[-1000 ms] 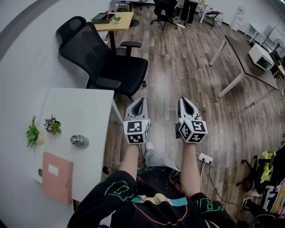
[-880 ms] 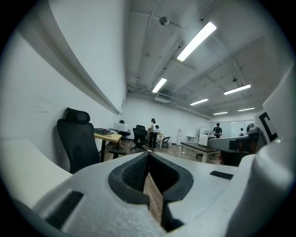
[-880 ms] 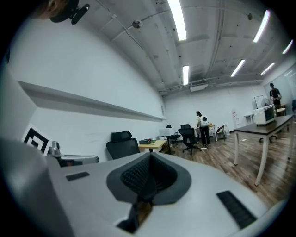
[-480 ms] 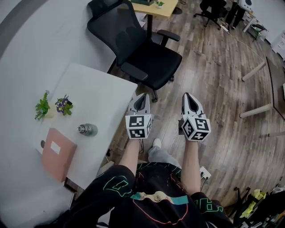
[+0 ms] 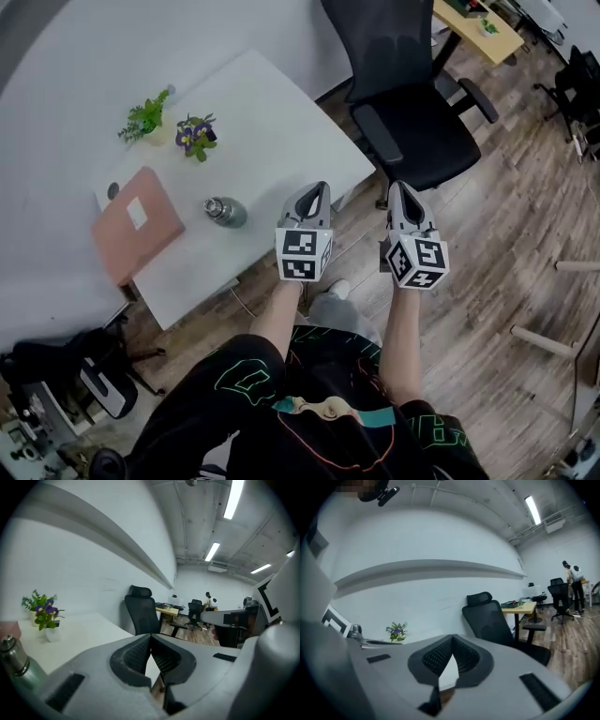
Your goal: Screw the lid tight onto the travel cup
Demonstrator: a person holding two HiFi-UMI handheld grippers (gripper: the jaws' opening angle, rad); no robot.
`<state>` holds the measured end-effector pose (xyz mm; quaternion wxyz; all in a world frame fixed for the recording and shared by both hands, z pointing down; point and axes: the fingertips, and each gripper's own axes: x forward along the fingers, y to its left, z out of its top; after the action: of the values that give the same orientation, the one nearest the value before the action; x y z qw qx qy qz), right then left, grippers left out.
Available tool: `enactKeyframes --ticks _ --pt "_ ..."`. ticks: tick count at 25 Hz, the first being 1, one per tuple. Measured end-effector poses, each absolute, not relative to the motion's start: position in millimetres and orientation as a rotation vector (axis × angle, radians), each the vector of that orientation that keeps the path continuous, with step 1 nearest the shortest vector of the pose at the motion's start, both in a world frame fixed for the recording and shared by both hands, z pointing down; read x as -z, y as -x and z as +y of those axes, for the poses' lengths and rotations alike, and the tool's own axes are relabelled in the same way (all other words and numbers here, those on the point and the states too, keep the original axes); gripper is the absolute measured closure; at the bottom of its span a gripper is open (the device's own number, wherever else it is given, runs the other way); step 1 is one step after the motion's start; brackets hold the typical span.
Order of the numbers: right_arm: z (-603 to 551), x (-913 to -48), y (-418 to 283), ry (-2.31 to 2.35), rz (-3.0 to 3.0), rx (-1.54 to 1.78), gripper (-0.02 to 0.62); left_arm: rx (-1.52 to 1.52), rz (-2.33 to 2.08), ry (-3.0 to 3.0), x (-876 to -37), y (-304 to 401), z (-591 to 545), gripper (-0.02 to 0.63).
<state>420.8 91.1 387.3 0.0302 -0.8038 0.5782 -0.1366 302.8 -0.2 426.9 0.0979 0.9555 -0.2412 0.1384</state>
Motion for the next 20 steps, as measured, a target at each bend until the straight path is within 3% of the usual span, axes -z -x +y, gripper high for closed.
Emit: enactKeyframes --ticks 9,20 --pt "-24.4 -424.8 -320.3 2.126 2.276 0.536 0.589 -0.467 -1.112 -2.602 -470.0 -195.9 -47.8 0.603" --pt "-72.6 -446.5 -193.6 1.674 2.651 0.573 0.589 -0.516 -1.361 -2.431 -493.5 -87.4 -37.7 0.603"
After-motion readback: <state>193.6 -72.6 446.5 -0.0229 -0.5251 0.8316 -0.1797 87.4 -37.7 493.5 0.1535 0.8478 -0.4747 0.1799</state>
